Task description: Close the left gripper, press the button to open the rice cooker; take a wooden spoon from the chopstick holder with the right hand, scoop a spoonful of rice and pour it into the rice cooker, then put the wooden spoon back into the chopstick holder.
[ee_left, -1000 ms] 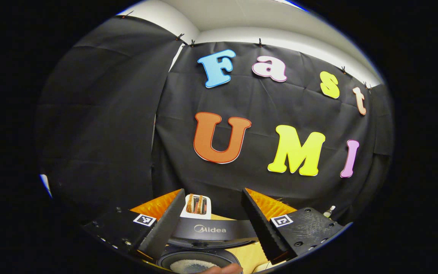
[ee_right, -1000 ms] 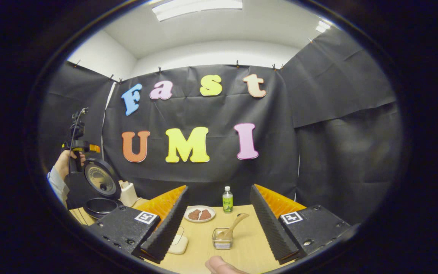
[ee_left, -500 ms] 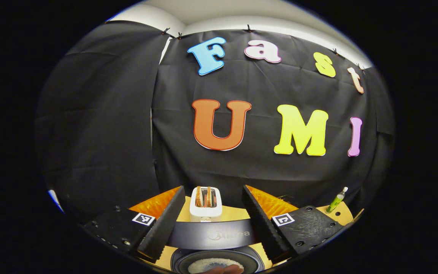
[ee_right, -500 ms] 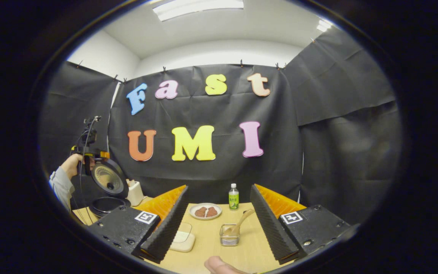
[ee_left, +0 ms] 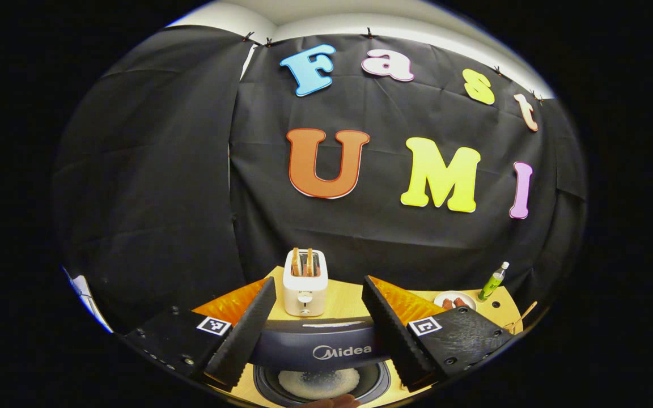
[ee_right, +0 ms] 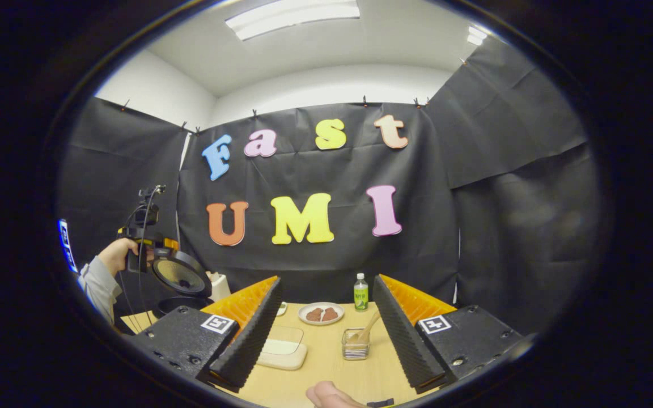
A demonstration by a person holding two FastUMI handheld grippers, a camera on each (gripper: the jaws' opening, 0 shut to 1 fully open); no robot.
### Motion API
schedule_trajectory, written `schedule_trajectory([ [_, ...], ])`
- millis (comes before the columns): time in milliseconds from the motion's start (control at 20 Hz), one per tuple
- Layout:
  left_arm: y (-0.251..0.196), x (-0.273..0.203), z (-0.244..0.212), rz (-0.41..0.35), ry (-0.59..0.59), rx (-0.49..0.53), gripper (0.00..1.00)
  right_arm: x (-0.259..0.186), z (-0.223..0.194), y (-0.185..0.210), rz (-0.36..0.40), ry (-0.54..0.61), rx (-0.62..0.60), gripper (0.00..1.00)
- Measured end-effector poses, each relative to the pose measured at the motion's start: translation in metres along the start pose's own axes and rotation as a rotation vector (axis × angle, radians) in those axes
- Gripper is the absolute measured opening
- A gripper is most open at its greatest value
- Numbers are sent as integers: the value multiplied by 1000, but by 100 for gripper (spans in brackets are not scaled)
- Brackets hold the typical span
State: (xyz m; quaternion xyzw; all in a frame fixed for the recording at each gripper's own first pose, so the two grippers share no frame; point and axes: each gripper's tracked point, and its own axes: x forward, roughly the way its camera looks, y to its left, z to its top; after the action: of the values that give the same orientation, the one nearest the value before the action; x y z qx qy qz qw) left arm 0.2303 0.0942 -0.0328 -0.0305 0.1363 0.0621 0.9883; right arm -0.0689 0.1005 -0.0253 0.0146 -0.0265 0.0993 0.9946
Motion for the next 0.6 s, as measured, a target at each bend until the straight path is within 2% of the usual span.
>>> schedule_trajectory([
  [150,-4,-13,-29,-3,56,5,99,-14,-14,-2,1,26,3,100],
  [450,-8,-37,-78,-16,86,17,98,-33,-17,-6,-33,18,4,100],
  [600,-12,-44,-105,-26,120,25,97,-49,-19,8,6,24,22,100],
])
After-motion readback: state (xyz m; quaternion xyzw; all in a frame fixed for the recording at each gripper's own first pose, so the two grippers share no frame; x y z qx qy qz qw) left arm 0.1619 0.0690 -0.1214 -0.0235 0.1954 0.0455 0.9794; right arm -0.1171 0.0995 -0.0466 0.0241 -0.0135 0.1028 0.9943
